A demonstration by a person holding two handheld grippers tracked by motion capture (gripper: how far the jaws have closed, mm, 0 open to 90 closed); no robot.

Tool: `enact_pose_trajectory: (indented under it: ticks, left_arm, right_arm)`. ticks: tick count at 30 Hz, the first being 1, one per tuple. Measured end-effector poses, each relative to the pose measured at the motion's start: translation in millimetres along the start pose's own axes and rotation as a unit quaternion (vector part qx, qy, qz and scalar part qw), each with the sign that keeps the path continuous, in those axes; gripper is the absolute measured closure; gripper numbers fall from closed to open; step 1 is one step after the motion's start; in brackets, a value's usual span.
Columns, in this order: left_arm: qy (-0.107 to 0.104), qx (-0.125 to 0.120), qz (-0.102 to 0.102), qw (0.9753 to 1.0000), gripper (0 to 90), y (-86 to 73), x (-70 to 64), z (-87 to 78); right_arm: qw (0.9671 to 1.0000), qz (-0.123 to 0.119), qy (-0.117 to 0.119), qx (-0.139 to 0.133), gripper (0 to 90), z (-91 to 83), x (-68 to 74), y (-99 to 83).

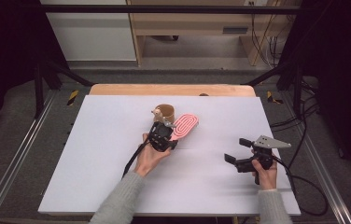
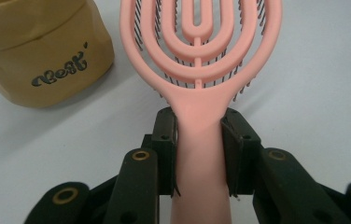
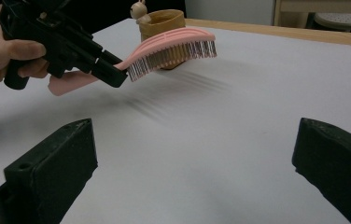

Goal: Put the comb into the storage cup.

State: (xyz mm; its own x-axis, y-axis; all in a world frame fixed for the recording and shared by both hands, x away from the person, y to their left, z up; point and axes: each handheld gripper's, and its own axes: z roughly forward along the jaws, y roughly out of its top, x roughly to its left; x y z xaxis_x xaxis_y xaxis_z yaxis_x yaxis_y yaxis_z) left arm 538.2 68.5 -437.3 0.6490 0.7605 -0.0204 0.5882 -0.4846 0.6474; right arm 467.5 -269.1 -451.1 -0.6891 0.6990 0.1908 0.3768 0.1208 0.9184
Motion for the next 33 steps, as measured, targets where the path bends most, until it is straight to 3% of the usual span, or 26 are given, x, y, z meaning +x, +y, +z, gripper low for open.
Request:
enact_pose_trajectory:
  ticks: [19,24,33]
  left_arm:
    - [0.005,-0.057,-0.004,0.9984,69.0,-6.7,4.7,-36.6]
    - [0.013,-0.083,-0.007,0.9964,69.0,-12.5,6.8,-48.7]
    - [0.023,-0.109,-0.009,0.9938,69.0,-20.6,10.3,-64.1]
  right_arm:
    - [1.0,0.001,0.0,0.0,0.3,0.2,-0.1,-0.1]
    - [1.0,0.001,0.0,0.0,0.3,0.2,-0.1,0.0]
    - [1.0,0.003,0.002,-0.004,0.3,0.0,0.2,0.3]
